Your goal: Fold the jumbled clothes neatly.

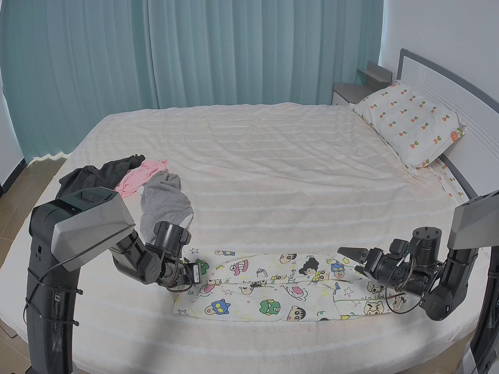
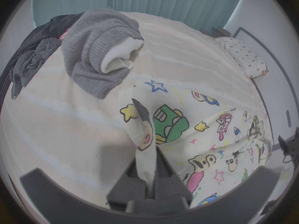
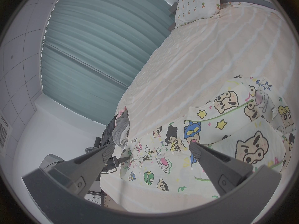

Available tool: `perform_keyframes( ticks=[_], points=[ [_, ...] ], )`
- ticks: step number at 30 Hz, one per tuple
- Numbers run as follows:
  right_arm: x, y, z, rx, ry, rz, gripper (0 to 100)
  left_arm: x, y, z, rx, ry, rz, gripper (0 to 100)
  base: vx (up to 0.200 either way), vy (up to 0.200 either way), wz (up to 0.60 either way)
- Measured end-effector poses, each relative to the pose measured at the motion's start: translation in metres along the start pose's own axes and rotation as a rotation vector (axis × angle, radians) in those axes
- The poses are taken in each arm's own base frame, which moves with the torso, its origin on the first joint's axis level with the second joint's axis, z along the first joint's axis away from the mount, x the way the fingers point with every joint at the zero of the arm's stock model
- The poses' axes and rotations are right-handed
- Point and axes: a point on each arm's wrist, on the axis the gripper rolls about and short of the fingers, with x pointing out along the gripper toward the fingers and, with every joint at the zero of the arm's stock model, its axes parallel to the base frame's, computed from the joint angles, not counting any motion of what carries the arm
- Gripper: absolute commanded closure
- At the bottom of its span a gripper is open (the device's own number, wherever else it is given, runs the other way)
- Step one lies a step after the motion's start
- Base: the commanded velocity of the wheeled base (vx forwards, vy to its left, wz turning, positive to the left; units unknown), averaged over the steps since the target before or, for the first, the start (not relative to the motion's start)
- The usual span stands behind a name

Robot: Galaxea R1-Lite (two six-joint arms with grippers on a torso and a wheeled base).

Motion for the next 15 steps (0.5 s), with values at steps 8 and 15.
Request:
perform_keyframes(
  ticks=[8,15],
  points=[
    [0.0,0.0,0.0,0.001,-0.001,-0.001,0,-0.019,0.008,0.009,-0.035,-0.032,0.001,100,0.0,0.0,0.0],
    [0.0,0.0,0.0,0.0,-0.001,0.0,0,-0.032,0.028,0.016,-0.081,-0.046,0.02,100,0.0,0.0,0.0]
  ],
)
